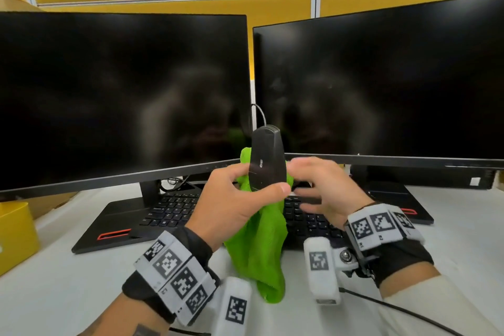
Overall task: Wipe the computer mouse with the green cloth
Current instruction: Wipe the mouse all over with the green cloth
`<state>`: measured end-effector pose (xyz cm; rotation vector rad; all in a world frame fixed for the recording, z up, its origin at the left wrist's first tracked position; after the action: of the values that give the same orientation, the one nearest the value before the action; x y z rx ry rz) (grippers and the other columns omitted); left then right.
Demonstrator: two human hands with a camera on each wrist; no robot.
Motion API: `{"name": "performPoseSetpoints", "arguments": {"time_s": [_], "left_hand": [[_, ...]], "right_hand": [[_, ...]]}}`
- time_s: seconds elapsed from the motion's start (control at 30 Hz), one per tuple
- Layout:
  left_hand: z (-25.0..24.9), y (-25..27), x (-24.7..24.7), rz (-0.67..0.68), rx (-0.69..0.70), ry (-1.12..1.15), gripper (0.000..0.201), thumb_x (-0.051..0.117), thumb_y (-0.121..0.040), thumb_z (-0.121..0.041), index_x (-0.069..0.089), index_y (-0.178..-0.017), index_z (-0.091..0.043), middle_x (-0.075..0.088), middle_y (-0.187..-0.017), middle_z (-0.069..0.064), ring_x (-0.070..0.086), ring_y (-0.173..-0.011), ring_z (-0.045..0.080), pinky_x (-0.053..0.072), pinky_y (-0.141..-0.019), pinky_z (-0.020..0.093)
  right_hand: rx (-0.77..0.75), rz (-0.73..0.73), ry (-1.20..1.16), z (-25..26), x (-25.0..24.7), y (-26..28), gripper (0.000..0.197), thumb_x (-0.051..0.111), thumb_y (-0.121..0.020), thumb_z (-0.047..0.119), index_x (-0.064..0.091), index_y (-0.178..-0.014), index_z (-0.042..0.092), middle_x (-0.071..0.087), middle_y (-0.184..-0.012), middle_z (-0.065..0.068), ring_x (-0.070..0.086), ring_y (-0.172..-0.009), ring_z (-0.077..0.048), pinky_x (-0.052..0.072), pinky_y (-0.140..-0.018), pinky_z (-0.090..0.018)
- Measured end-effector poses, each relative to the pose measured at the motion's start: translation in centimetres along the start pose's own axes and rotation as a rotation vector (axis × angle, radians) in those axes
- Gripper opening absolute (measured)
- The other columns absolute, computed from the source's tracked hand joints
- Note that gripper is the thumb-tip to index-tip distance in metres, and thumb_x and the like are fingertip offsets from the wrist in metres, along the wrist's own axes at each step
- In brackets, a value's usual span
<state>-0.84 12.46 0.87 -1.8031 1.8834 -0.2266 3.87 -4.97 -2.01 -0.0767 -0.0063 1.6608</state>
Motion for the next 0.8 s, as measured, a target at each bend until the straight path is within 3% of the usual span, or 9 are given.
{"name": "performPoseSetpoints", "arguments": {"time_s": [0.1, 0.17, 0.27, 0.37, 0.47, 0.53, 0.6, 0.73, 0.8], "left_hand": [[-0.1, -0.1, -0.1, -0.045, 0.062, -0.259, 0.044, 0.091, -0.058, -0.062, 0.083, -0.095, -0.039, 0.078, -0.106, -0.013, 0.071, -0.104, 0.009, 0.056, -0.092, 0.035], [0.1, -0.2, -0.4, -0.068, 0.034, -0.428, 0.052, 0.091, -0.057, -0.066, 0.083, -0.1, -0.038, 0.069, -0.13, -0.014, 0.059, -0.127, 0.008, 0.045, -0.098, 0.025], [0.8, -0.3, -1.7, -0.132, -0.077, -0.56, 0.062, 0.09, -0.059, -0.065, 0.082, -0.107, -0.027, 0.047, -0.159, 0.0, 0.033, -0.153, 0.009, 0.031, -0.102, 0.02], [1.1, -0.7, -2.6, -0.199, -0.067, -0.587, 0.054, 0.09, -0.059, -0.064, 0.082, -0.096, -0.025, 0.053, -0.146, 0.003, 0.037, -0.14, 0.004, 0.031, -0.091, 0.017], [1.1, -0.7, -2.8, -0.225, -0.046, -0.607, 0.056, 0.09, -0.056, -0.063, 0.08, -0.098, -0.028, 0.059, -0.122, -0.001, 0.042, -0.105, -0.002, 0.036, -0.08, 0.017], [0.6, -0.6, -2.6, -0.222, -0.014, -0.583, 0.049, 0.089, -0.053, -0.064, 0.08, -0.088, -0.032, 0.07, -0.101, -0.007, 0.056, -0.092, 0.003, 0.046, -0.071, 0.025], [-0.4, -0.3, -2.1, -0.229, 0.036, -0.601, 0.048, 0.084, -0.048, -0.068, 0.077, -0.079, -0.032, 0.069, -0.087, -0.012, 0.062, -0.086, 0.004, 0.05, -0.067, 0.027], [-1.8, 0.3, -2.1, -0.282, 0.096, -0.626, 0.06, 0.066, -0.04, -0.077, 0.076, -0.078, -0.031, 0.054, -0.101, -0.015, 0.058, -0.089, 0.001, 0.056, -0.078, 0.033], [-2.2, 0.5, -2.6, -0.289, 0.096, -0.629, 0.063, 0.064, -0.04, -0.079, 0.079, -0.081, -0.034, 0.05, -0.109, -0.017, 0.058, -0.089, 0.001, 0.056, -0.079, 0.034]], "right_hand": [[0.071, 0.144, 0.095, -1.2, 2.1, 0.3, 0.02, 0.059, -0.086, 0.005, 0.078, -0.089, 0.011, 0.069, -0.074, -0.009, 0.063, -0.057, -0.014, 0.045, -0.07, -0.033], [0.026, 0.028, 0.053, -0.7, 1.0, -0.1, 0.02, 0.061, -0.082, 0.0, 0.074, -0.079, 0.015, 0.065, -0.073, -0.007, 0.057, -0.059, -0.016, 0.038, -0.065, -0.032], [-0.117, -0.175, -0.295, 0.9, -1.8, -0.3, 0.006, 0.068, -0.082, 0.008, 0.069, -0.085, 0.013, 0.066, -0.084, -0.012, 0.065, -0.079, -0.027, 0.05, -0.076, -0.042], [-0.291, -0.113, -0.611, 3.2, -2.6, 0.7, 0.004, 0.064, -0.08, 0.011, 0.064, -0.079, 0.007, 0.061, -0.084, -0.018, 0.059, -0.093, -0.037, 0.051, -0.089, -0.054], [-0.432, -0.038, -0.518, 5.2, -1.4, 1.7, 0.025, 0.075, -0.072, 0.017, 0.077, -0.093, 0.003, 0.07, -0.098, -0.022, 0.065, -0.099, -0.04, 0.052, -0.097, -0.057], [-0.51, -0.121, -0.238, 5.8, -0.3, 2.1, 0.032, 0.084, -0.07, 0.02, 0.082, -0.1, 0.008, 0.072, -0.12, -0.014, 0.071, -0.109, -0.028, 0.057, -0.101, -0.048], [-0.558, -0.175, 0.107, 6.1, 1.2, 2.1, 0.023, 0.088, -0.078, 0.024, 0.081, -0.099, 0.026, 0.065, -0.128, 0.003, 0.068, -0.114, -0.015, 0.055, -0.101, -0.038], [-0.564, -0.143, 0.381, 6.1, 2.8, 2.1, 0.026, 0.08, -0.089, 0.022, 0.077, -0.114, 0.028, 0.051, -0.133, 0.009, 0.055, -0.108, 0.011, 0.039, -0.086, 0.002], [-0.565, -0.009, 0.376, 6.1, 4.2, 2.8, 0.024, 0.083, -0.086, 0.017, 0.078, -0.103, 0.032, 0.049, -0.139, 0.009, 0.053, -0.107, 0.019, 0.039, -0.088, 0.004]]}}
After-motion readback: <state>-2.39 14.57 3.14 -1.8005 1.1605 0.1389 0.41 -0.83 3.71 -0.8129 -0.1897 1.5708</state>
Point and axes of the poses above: each hand's wrist, its own y-axis away from the middle knuckle, its own x-axis out of the palm, z = x × y, the point moved 8 cm from there along -y, towards the middle knuckle
